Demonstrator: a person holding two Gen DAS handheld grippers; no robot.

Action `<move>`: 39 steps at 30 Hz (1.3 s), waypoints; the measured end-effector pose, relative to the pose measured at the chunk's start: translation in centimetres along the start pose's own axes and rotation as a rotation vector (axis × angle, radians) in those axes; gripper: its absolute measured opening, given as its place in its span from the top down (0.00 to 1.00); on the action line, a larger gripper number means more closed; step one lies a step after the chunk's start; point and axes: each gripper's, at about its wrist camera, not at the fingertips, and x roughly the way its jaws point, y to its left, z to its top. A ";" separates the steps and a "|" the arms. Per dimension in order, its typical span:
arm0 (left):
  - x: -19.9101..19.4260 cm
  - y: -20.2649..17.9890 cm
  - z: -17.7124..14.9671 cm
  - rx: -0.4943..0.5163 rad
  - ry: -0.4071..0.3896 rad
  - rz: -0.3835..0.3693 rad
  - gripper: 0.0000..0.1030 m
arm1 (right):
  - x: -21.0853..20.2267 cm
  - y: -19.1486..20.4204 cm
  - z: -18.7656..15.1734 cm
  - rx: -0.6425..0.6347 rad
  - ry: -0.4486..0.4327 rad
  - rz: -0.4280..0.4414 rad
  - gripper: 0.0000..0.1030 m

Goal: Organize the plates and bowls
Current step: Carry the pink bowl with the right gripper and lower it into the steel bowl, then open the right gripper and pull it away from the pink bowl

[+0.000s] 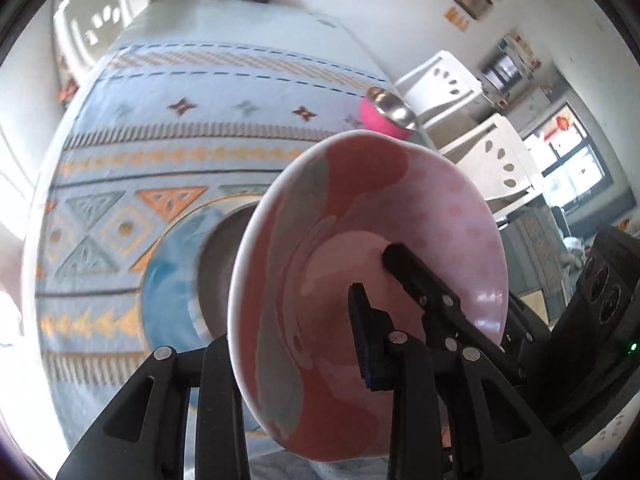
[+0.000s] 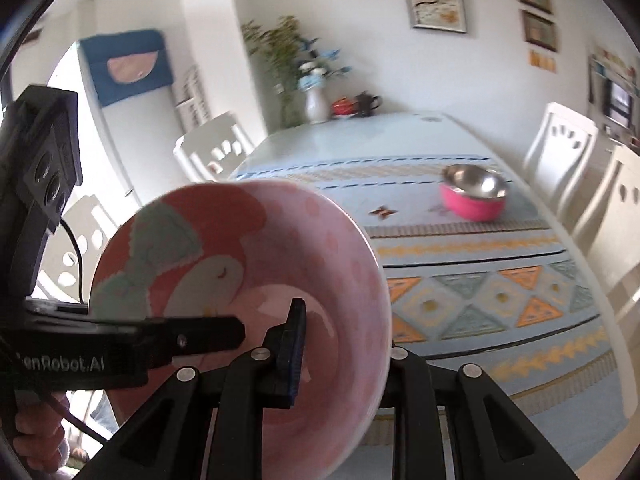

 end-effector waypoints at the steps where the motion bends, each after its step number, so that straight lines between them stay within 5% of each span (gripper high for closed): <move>1: -0.2 0.6 -0.1 -0.013 -0.004 0.001 0.74 | 0.2 0.6 -0.1 -0.012 0.004 0.004 0.78; 12: 1.7 3.0 1.3 -0.091 0.026 0.003 0.70 | 3.4 2.1 -0.4 -0.023 0.122 -0.010 0.78; 18: 0.2 2.9 1.9 -0.070 -0.015 0.005 0.59 | 4.4 1.7 0.1 0.002 0.195 0.011 0.78; 21: -1.2 3.0 2.2 -0.054 -0.062 0.022 0.54 | 3.5 1.9 0.0 -0.012 0.202 0.000 0.68; 25: -2.5 3.4 2.9 -0.066 -0.096 -0.008 0.48 | 0.9 1.9 0.5 -0.041 0.114 -0.089 0.23; 34: -4.3 1.7 4.1 -0.030 -0.160 -0.089 0.44 | -4.7 -1.0 0.6 0.023 -0.056 -0.185 0.22; 39: -5.2 -3.4 5.5 0.029 -0.209 -0.172 0.35 | -8.4 -5.2 0.6 0.104 -0.157 -0.244 0.22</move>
